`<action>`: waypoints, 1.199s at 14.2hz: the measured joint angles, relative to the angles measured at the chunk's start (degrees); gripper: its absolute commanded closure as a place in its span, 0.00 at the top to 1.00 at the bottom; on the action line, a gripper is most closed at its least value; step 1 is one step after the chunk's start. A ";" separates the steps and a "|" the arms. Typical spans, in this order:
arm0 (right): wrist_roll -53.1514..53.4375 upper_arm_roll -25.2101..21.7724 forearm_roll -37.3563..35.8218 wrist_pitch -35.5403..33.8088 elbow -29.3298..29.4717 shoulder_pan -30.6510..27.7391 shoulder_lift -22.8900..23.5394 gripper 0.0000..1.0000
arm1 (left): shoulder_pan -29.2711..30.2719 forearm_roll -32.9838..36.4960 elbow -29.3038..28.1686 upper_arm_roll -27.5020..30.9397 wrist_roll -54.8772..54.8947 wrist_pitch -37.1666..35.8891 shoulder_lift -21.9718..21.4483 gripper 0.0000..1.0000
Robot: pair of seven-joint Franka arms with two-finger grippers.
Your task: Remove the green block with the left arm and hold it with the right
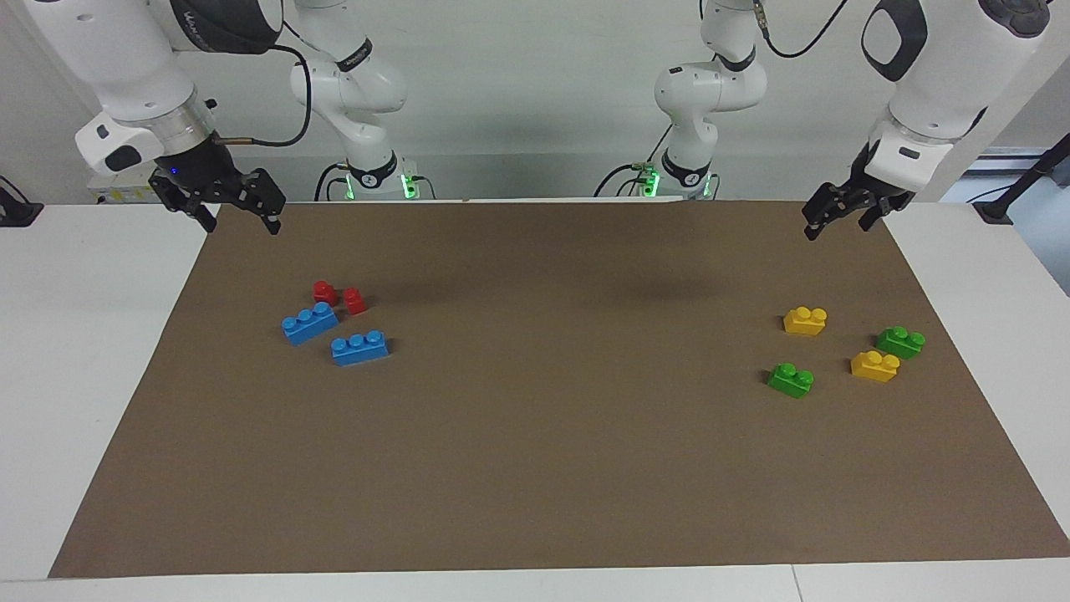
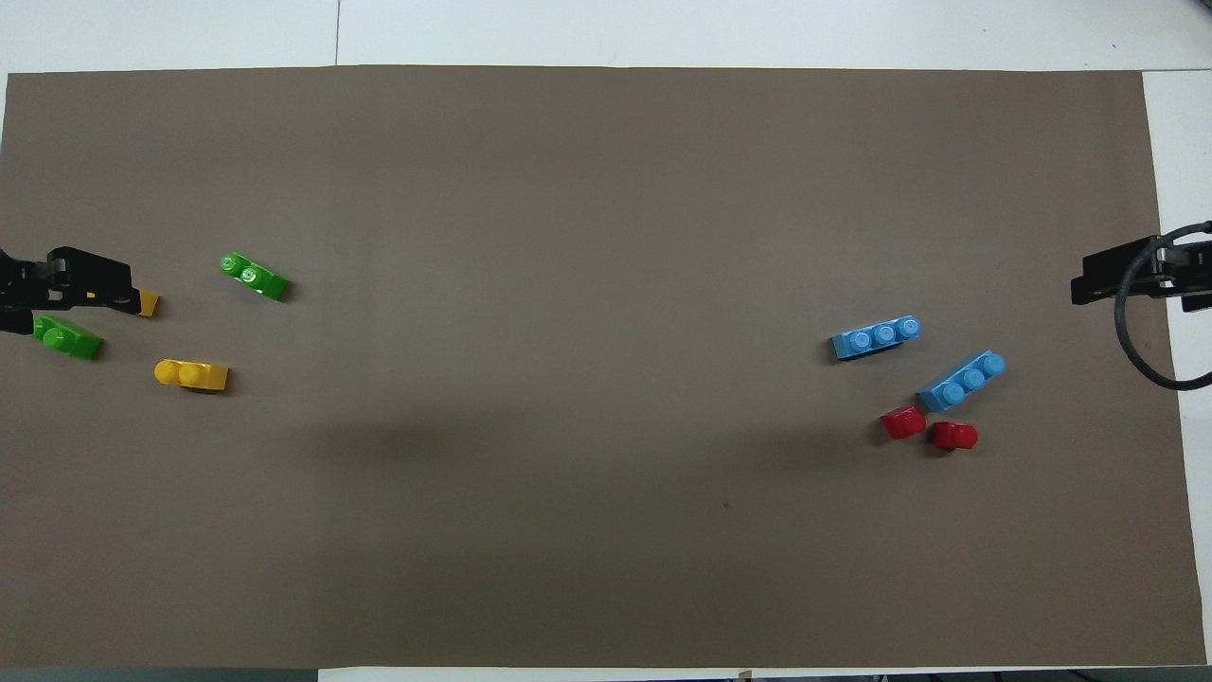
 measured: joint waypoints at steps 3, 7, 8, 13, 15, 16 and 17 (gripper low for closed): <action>0.00 0.00 -0.02 0.80 0.10 0.00 0.00 1.00 | -0.77 -0.03 -1.60 -0.07 1.38 -0.89 -1.73 1.00; -0.01 0.00 -0.02 0.85 0.16 0.00 0.00 1.00 | -0.87 -0.05 -2.39 -0.06 4.84 -1.05 -2.69 1.00; -0.01 0.00 -0.05 0.85 0.16 0.00 0.00 1.00 | -0.87 -0.09 -2.40 -0.06 5.02 -1.05 -2.73 1.00; -0.01 0.00 -0.26 0.85 0.16 0.00 0.01 1.00 | -0.79 -2.40 -2.41 0.45 5.08 -1.04 -2.74 1.00; -0.01 0.00 -0.26 0.85 0.16 0.00 0.01 1.00 | -0.79 -2.44 -2.41 0.45 5.09 -1.04 -2.74 1.00; -0.01 0.00 -0.26 0.85 0.16 0.00 0.01 1.00 | -0.79 -2.45 -2.41 0.45 5.09 -1.04 -2.74 1.00; -0.01 0.00 -0.26 0.85 0.16 0.00 0.02 1.00 | -0.79 -2.45 -2.41 0.45 5.09 -1.04 -2.74 1.00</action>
